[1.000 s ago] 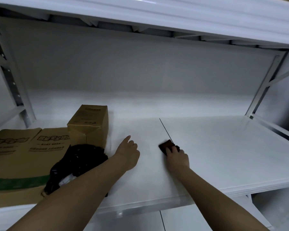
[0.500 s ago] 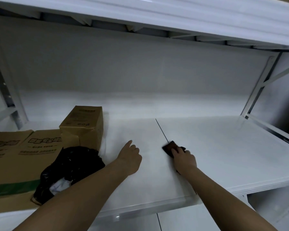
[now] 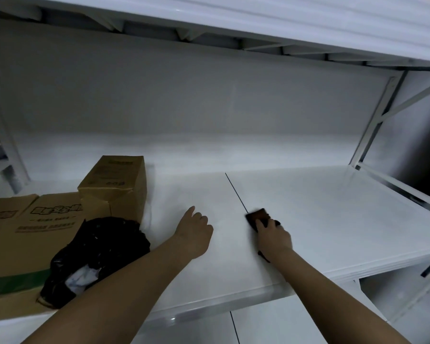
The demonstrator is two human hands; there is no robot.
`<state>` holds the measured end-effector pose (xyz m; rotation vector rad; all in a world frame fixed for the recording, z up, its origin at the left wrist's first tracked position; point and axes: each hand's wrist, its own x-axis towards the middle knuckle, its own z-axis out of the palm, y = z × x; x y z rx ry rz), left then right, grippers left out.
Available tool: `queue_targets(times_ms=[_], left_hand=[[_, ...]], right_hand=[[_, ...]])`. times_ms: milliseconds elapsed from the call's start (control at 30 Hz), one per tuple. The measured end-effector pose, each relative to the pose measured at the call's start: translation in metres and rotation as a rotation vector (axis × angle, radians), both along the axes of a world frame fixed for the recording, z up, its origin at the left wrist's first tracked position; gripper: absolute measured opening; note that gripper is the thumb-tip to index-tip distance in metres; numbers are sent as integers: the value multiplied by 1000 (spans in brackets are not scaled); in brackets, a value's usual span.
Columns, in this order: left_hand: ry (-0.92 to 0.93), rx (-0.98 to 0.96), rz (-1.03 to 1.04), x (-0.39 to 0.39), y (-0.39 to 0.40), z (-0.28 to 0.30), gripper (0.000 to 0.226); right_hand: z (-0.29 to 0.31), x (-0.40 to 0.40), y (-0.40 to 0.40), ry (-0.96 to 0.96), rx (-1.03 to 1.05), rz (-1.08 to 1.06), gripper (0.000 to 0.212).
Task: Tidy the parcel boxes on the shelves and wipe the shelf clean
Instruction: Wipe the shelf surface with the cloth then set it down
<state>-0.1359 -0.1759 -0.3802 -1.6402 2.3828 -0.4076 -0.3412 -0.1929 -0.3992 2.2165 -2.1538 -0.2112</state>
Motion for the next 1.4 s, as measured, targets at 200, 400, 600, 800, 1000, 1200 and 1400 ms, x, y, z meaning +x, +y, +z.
queue_targets(times_ms=[200, 400, 600, 800, 1000, 1200, 1400], left_hand=[[101, 53, 135, 1, 8, -5, 41], [258, 150, 209, 7, 28, -12, 49], [334, 181, 215, 16, 52, -11, 58], [321, 115, 214, 26, 77, -12, 60], [310, 50, 189, 27, 90, -10, 60], [307, -25, 177, 38, 95, -14, 57], [184, -18, 248, 49, 97, -3, 56]], right_hand=[[-10, 33, 27, -51, -95, 24, 47], [-10, 44, 37, -18, -120, 239, 52], [-11, 5, 53, 43, -112, 23, 65], [-23, 36, 85, -60, -257, -17, 63], [-29, 54, 87, -84, -303, 195, 61], [-20, -3, 97, -7, -214, -93, 66], [-35, 55, 101, -123, -365, 119, 70]])
